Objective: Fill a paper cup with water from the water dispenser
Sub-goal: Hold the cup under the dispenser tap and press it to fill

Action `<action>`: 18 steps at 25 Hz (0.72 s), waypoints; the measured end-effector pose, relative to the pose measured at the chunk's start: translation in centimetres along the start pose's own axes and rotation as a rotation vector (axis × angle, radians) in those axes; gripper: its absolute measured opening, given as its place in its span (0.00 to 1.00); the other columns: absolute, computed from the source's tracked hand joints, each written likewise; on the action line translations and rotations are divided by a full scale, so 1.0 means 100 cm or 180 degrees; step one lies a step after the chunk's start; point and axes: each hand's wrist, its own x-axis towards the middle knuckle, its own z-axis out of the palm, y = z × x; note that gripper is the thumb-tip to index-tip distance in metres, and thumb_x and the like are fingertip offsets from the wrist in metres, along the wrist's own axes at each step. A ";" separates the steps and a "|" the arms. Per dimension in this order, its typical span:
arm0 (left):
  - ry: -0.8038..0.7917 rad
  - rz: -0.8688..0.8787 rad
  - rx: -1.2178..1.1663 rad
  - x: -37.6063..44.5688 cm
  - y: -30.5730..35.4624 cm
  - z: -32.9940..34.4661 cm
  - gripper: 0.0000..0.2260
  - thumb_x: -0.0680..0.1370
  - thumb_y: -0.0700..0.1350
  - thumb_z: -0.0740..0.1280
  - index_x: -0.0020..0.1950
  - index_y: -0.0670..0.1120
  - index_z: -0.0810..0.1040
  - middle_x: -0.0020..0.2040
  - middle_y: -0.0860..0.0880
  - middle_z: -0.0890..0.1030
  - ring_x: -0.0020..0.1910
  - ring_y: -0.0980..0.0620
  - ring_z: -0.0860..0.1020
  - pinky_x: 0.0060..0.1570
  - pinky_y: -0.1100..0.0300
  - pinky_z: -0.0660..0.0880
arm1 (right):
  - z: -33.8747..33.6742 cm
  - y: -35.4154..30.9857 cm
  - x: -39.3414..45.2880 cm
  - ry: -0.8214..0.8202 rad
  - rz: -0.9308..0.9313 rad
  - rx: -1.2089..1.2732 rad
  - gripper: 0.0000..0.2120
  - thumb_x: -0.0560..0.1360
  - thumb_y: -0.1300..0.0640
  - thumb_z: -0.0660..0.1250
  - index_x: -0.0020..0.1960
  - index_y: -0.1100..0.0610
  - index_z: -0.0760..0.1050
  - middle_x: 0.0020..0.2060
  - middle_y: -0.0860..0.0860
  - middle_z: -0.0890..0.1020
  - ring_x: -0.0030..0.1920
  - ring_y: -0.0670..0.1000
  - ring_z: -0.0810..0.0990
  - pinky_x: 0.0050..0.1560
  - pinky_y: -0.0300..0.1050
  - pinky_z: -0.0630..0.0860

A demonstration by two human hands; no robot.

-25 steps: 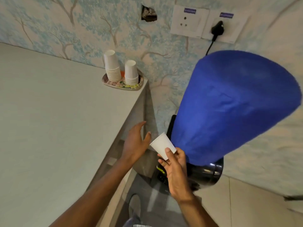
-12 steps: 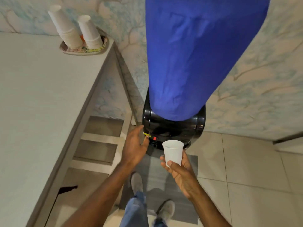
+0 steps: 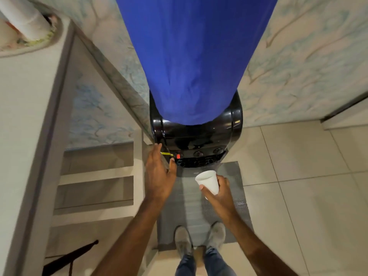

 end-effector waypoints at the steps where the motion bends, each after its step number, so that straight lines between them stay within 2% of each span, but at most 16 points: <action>1: -0.0005 0.0087 0.0051 0.002 -0.009 0.007 0.29 0.82 0.42 0.68 0.81 0.42 0.63 0.80 0.44 0.65 0.80 0.47 0.64 0.80 0.52 0.63 | 0.006 0.013 0.008 0.0081 -0.0014 -0.0191 0.32 0.65 0.33 0.75 0.62 0.47 0.72 0.57 0.47 0.73 0.54 0.49 0.79 0.50 0.56 0.84; 5: 0.0115 0.0540 0.0342 0.016 -0.033 0.024 0.31 0.81 0.44 0.67 0.82 0.44 0.60 0.83 0.45 0.58 0.82 0.47 0.58 0.81 0.50 0.61 | 0.025 0.046 0.042 0.0227 -0.0096 -0.0833 0.33 0.67 0.36 0.75 0.65 0.50 0.70 0.56 0.48 0.72 0.55 0.49 0.76 0.53 0.53 0.81; 11: 0.0432 0.1181 0.0577 0.044 -0.051 0.048 0.30 0.81 0.47 0.66 0.82 0.46 0.61 0.84 0.45 0.53 0.82 0.42 0.54 0.77 0.37 0.66 | 0.044 0.082 0.106 0.0334 -0.0129 -0.1037 0.36 0.68 0.47 0.80 0.70 0.51 0.68 0.60 0.47 0.69 0.62 0.53 0.73 0.60 0.53 0.79; 14: 0.0603 0.1357 0.0741 0.049 -0.055 0.056 0.31 0.80 0.49 0.64 0.82 0.44 0.61 0.84 0.43 0.55 0.82 0.41 0.53 0.81 0.41 0.58 | 0.050 0.087 0.133 0.0465 -0.0216 -0.1095 0.34 0.68 0.51 0.81 0.70 0.53 0.70 0.60 0.47 0.71 0.63 0.52 0.73 0.62 0.50 0.77; 16: 0.0671 0.1435 0.0750 0.051 -0.059 0.061 0.32 0.81 0.48 0.65 0.83 0.44 0.60 0.84 0.42 0.55 0.83 0.41 0.52 0.82 0.43 0.55 | 0.055 0.091 0.149 0.0576 -0.0303 -0.1129 0.34 0.67 0.51 0.82 0.69 0.53 0.73 0.59 0.47 0.75 0.62 0.51 0.75 0.59 0.47 0.77; 18: 0.0715 0.1486 0.0740 0.052 -0.064 0.065 0.32 0.81 0.46 0.65 0.83 0.43 0.59 0.85 0.42 0.55 0.84 0.40 0.51 0.83 0.46 0.52 | 0.061 0.096 0.162 0.0596 -0.0358 -0.1113 0.32 0.66 0.49 0.82 0.67 0.51 0.74 0.58 0.47 0.77 0.60 0.51 0.77 0.56 0.49 0.79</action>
